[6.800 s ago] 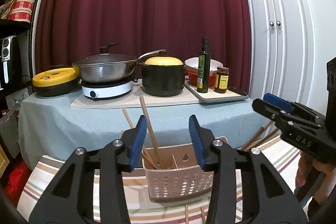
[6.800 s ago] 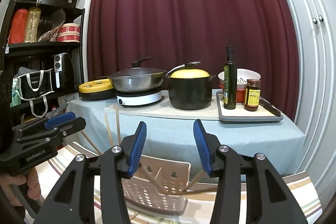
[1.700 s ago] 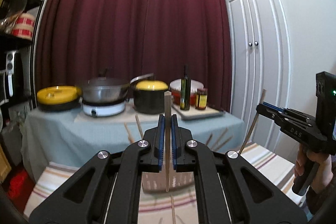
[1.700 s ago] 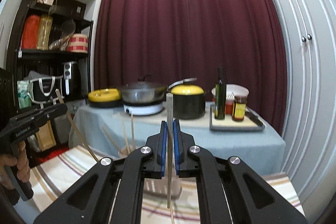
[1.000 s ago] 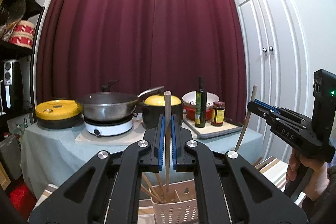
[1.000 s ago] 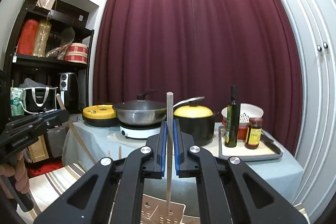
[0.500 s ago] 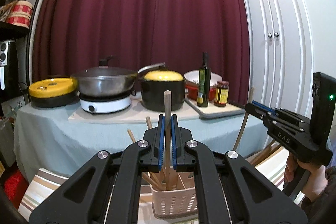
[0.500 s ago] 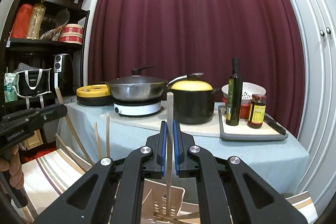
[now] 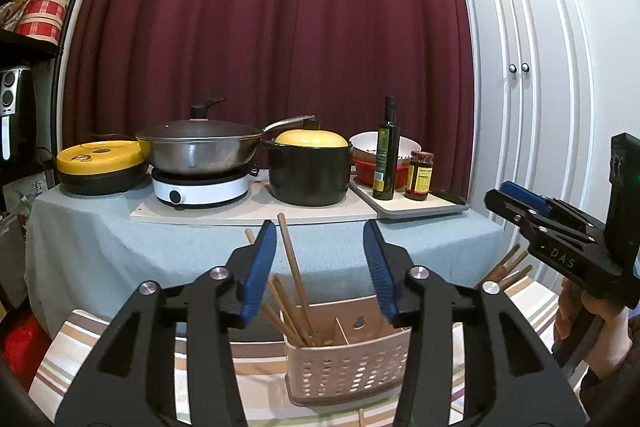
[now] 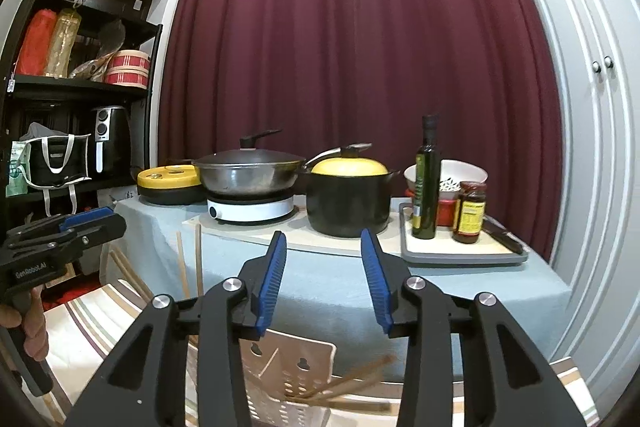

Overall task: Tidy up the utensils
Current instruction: 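Open both tools to release the chopsticks into the caddy, then withdraw both tools from the caddy toward the remaining chopsticks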

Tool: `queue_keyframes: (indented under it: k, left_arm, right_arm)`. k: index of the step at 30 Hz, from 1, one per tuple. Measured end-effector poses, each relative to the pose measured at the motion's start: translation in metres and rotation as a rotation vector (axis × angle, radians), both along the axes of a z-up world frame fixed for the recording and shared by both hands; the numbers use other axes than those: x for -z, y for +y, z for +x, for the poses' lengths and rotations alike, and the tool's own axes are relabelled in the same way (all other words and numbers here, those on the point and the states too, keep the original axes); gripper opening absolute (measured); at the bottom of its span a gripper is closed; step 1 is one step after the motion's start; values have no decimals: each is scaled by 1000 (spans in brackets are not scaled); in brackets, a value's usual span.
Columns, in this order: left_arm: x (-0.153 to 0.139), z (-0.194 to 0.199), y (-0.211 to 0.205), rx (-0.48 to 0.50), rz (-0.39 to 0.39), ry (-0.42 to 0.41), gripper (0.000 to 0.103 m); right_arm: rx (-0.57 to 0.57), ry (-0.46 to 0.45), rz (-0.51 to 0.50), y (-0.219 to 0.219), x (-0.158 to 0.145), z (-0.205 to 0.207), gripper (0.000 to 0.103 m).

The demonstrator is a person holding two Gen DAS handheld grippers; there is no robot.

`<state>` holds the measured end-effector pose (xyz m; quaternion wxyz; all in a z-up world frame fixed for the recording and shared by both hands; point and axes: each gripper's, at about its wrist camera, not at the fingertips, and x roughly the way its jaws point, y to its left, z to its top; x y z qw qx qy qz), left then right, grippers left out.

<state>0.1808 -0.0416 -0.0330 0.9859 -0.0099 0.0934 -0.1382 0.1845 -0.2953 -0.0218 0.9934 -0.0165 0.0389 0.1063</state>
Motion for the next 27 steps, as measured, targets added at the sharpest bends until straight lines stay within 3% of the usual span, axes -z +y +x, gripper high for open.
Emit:
queue_keyframes:
  k: [4, 6, 13, 27]
  left_arm:
    - [-2, -19, 4, -9, -10, 1, 51]
    - [-1, -30, 6, -16, -16, 1, 58]
    - [18, -66, 11, -39, -1, 49, 59]
    - [101, -113, 16, -85, 44, 265, 59]
  right_arm:
    - [16, -3, -6, -5, 2, -21, 41]
    - [27, 3, -16, -6, 5, -31, 41]
    - [44, 81, -15, -13, 32, -63, 41]
    - [54, 357, -73, -11, 152, -121, 41]
